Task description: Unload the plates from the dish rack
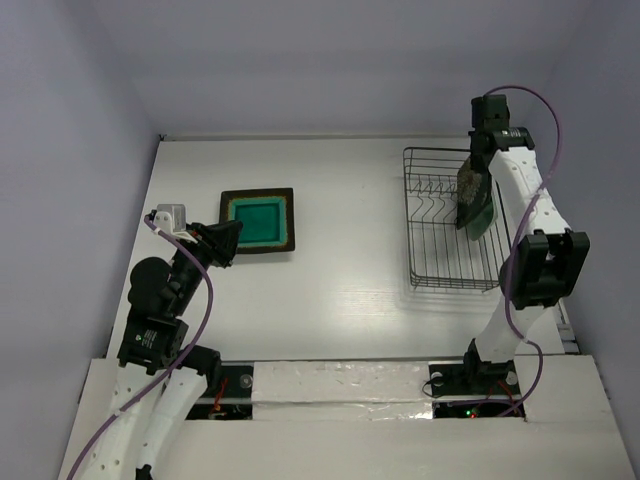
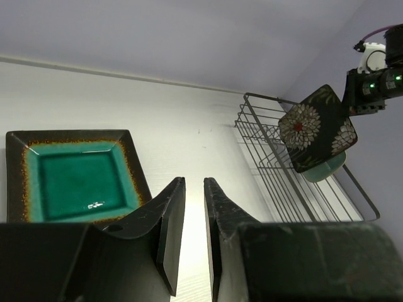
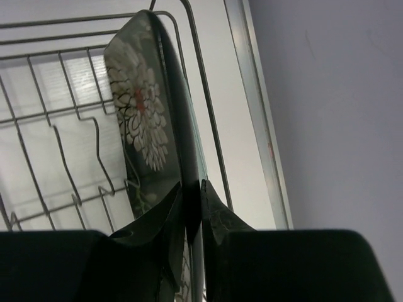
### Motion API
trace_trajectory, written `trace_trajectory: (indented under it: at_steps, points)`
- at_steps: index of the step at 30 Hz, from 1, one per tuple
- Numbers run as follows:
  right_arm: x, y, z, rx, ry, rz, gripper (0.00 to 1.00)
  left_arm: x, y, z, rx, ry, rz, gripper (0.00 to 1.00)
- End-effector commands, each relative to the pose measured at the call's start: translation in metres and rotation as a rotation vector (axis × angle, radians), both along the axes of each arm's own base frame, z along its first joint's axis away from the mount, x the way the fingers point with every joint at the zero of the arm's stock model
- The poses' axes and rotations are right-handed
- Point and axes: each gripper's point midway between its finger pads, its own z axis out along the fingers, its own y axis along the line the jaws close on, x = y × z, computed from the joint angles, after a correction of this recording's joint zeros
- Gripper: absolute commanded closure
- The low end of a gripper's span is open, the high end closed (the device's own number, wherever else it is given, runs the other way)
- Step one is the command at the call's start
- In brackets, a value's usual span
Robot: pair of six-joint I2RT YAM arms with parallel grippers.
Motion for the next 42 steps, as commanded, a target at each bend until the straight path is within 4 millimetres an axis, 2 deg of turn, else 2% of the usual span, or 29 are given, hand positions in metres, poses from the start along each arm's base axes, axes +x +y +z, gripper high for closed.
trace_trajectory:
  at_steps: [1, 7, 10, 11, 15, 18, 21, 22, 23, 24, 25, 26, 27, 28, 29, 30, 31, 33, 34, 36, 37, 38, 39, 40, 42]
  points:
    - [-0.015, -0.002, 0.112, -0.037, -0.285, -0.029, 1.0, -0.002, -0.001, 0.024, -0.012, -0.066, -0.008, 0.84]
    - [-0.028, 0.007, 0.136, -0.015, -0.338, -0.021, 1.0, -0.002, -0.001, 0.024, -0.014, -0.066, -0.005, 0.83]
    - [-0.04, 0.01, 0.153, 0.034, -0.406, -0.045, 1.0, -0.002, -0.001, 0.023, -0.011, -0.063, -0.008, 0.83]
    - [-0.047, 0.011, 0.165, 0.05, -0.443, -0.039, 1.0, -0.002, -0.002, 0.024, -0.013, -0.064, -0.01, 0.83]
    - [-0.057, 0.022, 0.181, 0.128, -0.522, -0.005, 1.0, -0.001, -0.002, 0.023, -0.012, -0.063, -0.01, 0.83]
    - [-0.061, 0.031, 0.193, 0.186, -0.584, 0.019, 1.0, -0.001, -0.002, 0.024, -0.016, -0.063, -0.01, 0.82]
    - [-0.053, 0.053, 0.19, 0.298, -0.635, 0.092, 1.0, -0.002, -0.002, 0.023, -0.018, -0.062, -0.013, 0.82]
    - [-0.053, 0.064, 0.204, 0.344, -0.7, 0.132, 1.0, -0.002, -0.002, 0.023, -0.018, -0.062, -0.013, 0.82]
    - [-0.047, 0.081, 0.187, 0.427, -0.683, 0.182, 1.0, -0.002, -0.003, 0.023, -0.018, -0.062, -0.016, 0.82]
    - [-0.046, 0.095, 0.184, 0.474, -0.693, 0.218, 1.0, -0.002, -0.003, 0.023, -0.019, -0.063, -0.015, 0.82]
    - [-0.045, 0.112, 0.198, 0.535, -0.757, 0.287, 1.0, -0.002, -0.003, 0.022, -0.018, -0.061, -0.016, 0.82]
    - [-0.043, 0.134, 0.181, 0.606, -0.735, 0.318, 1.0, -0.002, -0.002, 0.023, -0.019, -0.063, -0.013, 0.82]
    - [-0.042, 0.147, 0.18, 0.653, -0.747, 0.342, 1.0, -0.002, -0.002, 0.023, -0.019, -0.063, -0.013, 0.82]
    - [-0.04, 0.166, 0.192, 0.715, -0.799, 0.401, 1.0, -0.002, -0.002, 0.023, -0.017, -0.064, -0.011, 0.82]
    - [-0.041, 0.19, 0.182, 0.769, -0.783, 0.447, 1.0, -0.002, -0.002, 0.023, -0.017, -0.064, -0.011, 0.82]
    - [-0.042, 0.209, 0.182, 0.852, -0.782, 0.471, 1.0, -0.002, -0.002, 0.023, -0.018, -0.065, -0.011, 0.82]
    - [-0.041, 0.223, 0.196, 0.908, -0.84, 0.511, 1.0, -0.003, -0.002, 0.024, -0.018, -0.067, -0.011, 0.82]
    - [-0.043, 0.264, 0.187, 1.053, -0.813, 0.571, 1.0, -0.003, 0.0, 0.025, -0.018, -0.07, -0.005, 0.82]
    - [-0.042, 0.279, 0.199, 1.115, -0.863, 0.609, 1.0, -0.003, 0.0, 0.024, -0.018, -0.069, -0.005, 0.82]
    - [-0.035, 0.312, 0.182, 1.239, -0.805, 0.625, 1.0, -0.003, 0.0, 0.024, -0.015, -0.07, -0.005, 0.82]
    - [-0.039, 0.336, 0.184, 1.294, -0.804, 0.665, 1.0, -0.004, 0.0, 0.025, -0.017, -0.071, -0.005, 0.82]
    - [-0.037, 0.35, 0.178, 1.321, -0.789, 0.674, 1.0, -0.004, 0.0, 0.025, -0.017, -0.071, -0.005, 0.82]
    - [-0.025, 0.368, 0.154, 1.343, -0.73, 0.65, 1.0, -0.003, 0.0, 0.024, -0.015, -0.07, -0.005, 0.82]
    - [-0.029, 0.39, 0.157, 1.379, -0.725, 0.678, 1.0, -0.003, 0.0, 0.024, -0.013, -0.071, -0.003, 0.82]
    - [-0.024, 0.413, 0.146, 1.437, -0.704, 0.661, 1.0, -0.004, 0.0, 0.025, -0.014, -0.072, -0.005, 0.81]
